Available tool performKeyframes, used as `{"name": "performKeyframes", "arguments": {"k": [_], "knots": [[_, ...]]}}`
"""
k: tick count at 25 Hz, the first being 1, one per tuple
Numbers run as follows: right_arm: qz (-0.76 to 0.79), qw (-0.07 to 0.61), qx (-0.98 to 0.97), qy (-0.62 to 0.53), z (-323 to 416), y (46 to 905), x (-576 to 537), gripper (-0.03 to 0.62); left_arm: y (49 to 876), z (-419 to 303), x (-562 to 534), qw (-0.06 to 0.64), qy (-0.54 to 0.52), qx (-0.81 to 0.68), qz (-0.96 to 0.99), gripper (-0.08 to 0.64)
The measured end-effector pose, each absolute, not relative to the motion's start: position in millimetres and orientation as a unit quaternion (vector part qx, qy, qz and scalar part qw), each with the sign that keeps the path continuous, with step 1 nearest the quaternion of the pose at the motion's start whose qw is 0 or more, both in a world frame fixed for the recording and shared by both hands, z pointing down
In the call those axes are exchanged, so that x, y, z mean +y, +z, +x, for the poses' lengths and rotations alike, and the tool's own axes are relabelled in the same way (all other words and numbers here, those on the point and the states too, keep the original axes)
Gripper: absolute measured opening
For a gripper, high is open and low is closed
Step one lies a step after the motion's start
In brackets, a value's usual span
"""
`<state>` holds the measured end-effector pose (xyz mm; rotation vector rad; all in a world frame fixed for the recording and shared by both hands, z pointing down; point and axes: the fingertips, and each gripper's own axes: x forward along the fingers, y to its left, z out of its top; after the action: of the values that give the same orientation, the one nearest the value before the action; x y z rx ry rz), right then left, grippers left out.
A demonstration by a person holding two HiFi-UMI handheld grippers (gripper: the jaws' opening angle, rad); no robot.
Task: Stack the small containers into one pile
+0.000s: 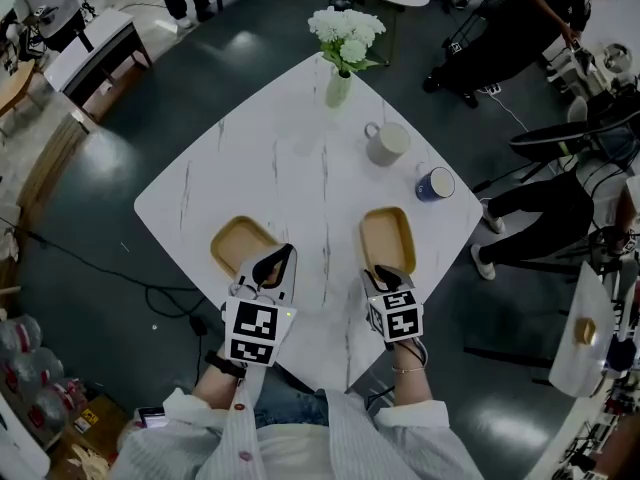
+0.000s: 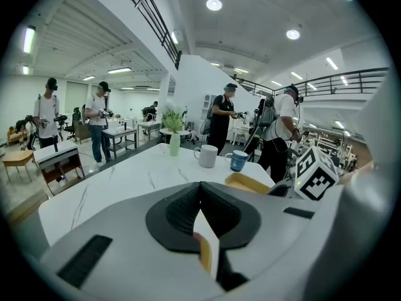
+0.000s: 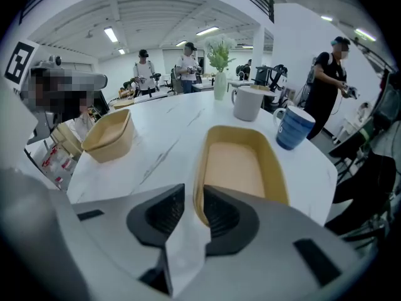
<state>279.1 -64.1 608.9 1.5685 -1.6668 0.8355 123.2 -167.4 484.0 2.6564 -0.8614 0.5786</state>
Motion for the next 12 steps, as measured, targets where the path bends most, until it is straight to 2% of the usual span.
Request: {"name": "performKeyframes", "arguments": {"k": [4, 12], "knots": [[0.608, 0.359, -0.632, 0.32, 283.4, 614.8, -64.3, 0.056, 485.6, 124.5, -172.4, 0.145, 0.202, -0.299, 0.921, 0.017], [0.61, 0.355, -0.629, 0.324, 285.1, 613.6, -64.5, 0.034, 486.2, 121.5, -172.6, 0.147, 0.201, -0.301, 0.921, 0.017]]}}
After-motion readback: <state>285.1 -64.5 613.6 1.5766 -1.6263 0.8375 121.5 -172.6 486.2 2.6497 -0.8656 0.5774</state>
